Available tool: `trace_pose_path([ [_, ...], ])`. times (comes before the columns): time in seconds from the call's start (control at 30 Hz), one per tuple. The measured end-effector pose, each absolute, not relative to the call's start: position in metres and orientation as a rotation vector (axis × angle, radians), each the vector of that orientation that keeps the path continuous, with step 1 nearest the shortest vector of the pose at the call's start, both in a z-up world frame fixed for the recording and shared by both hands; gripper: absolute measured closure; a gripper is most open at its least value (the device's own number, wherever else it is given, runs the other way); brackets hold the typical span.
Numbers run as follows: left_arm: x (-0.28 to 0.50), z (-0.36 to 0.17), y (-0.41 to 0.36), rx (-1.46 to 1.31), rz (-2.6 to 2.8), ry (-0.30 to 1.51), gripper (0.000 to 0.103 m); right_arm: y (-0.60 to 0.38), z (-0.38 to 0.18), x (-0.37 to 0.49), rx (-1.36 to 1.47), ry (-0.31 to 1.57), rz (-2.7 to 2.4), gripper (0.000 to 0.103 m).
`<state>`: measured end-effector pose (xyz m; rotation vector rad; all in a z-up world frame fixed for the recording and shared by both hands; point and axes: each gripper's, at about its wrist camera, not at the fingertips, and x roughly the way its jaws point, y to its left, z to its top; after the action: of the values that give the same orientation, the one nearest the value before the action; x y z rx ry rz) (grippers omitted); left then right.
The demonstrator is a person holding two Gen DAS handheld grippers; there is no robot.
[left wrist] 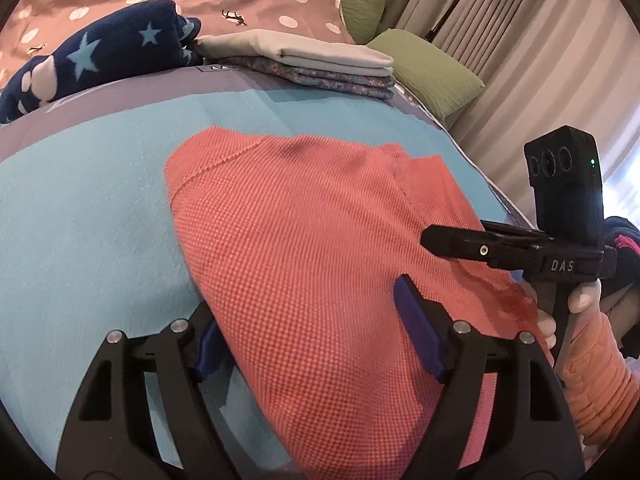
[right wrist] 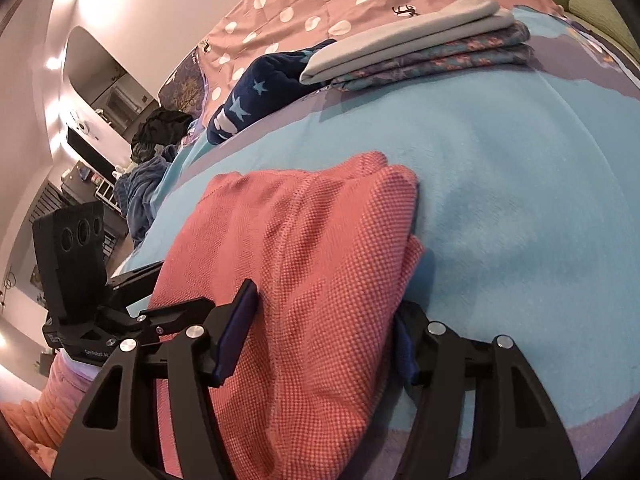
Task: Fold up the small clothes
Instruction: 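Lift the folded coral shirt with both grippers and carry it to the clothes stack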
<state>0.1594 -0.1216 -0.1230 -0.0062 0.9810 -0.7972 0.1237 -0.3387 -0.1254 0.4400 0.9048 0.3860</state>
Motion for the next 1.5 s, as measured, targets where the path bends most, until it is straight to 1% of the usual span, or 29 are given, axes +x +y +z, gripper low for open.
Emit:
trace_pose_path([
  [0.03, 0.159, -0.123, -0.121, -0.005, -0.794, 0.980, 0.034, -0.339, -0.125, 0.123, 0.442, 0.904, 0.378, 0.047],
  [0.07, 0.158, -0.121, -0.122, 0.001, -0.786, 0.976, 0.037, -0.339, -0.125, 0.122, 0.447, 0.905, 0.373, 0.056],
  [0.1, 0.157, -0.119, -0.122, 0.005, -0.783, 0.971, 0.050, -0.339, -0.125, 0.121, 0.453, 0.910, 0.377, 0.067],
  [0.13, 0.155, -0.116, -0.123, 0.001, -0.785, 0.963, 0.061, -0.336, -0.123, 0.118, 0.454, 0.914, 0.375, 0.071],
  [0.2, 0.149, -0.109, -0.125, 0.016, -0.767, 0.938, 0.070, -0.324, -0.111, 0.111, 0.395, 0.902, 0.320, 0.079],
  [0.23, 0.144, -0.106, -0.126, 0.038, -0.755, 0.920, 0.071, -0.316, -0.104, 0.107, 0.352, 0.888, 0.291, 0.080],
  [0.33, 0.126, -0.089, -0.131, 0.123, -0.719, 0.849, 0.073, -0.293, -0.075, 0.087, 0.211, 0.801, 0.221, 0.082],
  [0.43, 0.108, -0.060, -0.129, 0.143, -0.707, 0.769, 0.073, -0.280, -0.042, 0.065, 0.152, 0.704, 0.207, 0.082],
  [0.63, 0.077, -0.011, -0.120, 0.114, -0.732, 0.660, 0.074, -0.276, 0.001, 0.028, 0.124, 0.566, 0.170, 0.082],
  [0.73, 0.066, 0.005, -0.124, 0.126, -0.739, 0.625, 0.075, -0.276, 0.019, 0.011, 0.103, 0.502, 0.144, 0.083],
  [0.93, 0.051, 0.040, -0.133, 0.161, -0.757, 0.548, 0.075, -0.286, 0.044, -0.006, 0.076, 0.417, 0.118, 0.083],
  [1.1, 0.051, 0.067, -0.152, 0.211, -0.758, 0.489, 0.075, -0.299, 0.063, 0.000, 0.056, 0.376, 0.098, 0.083],
  [1.23, 0.063, 0.088, -0.173, 0.257, -0.755, 0.449, 0.075, -0.316, 0.080, 0.023, 0.050, 0.374, 0.084, 0.083],
  [1.5, 0.131, 0.127, -0.218, 0.280, -0.727, 0.409, 0.075, -0.358, 0.117, 0.091, 0.115, 0.364, 0.077, 0.083],
])
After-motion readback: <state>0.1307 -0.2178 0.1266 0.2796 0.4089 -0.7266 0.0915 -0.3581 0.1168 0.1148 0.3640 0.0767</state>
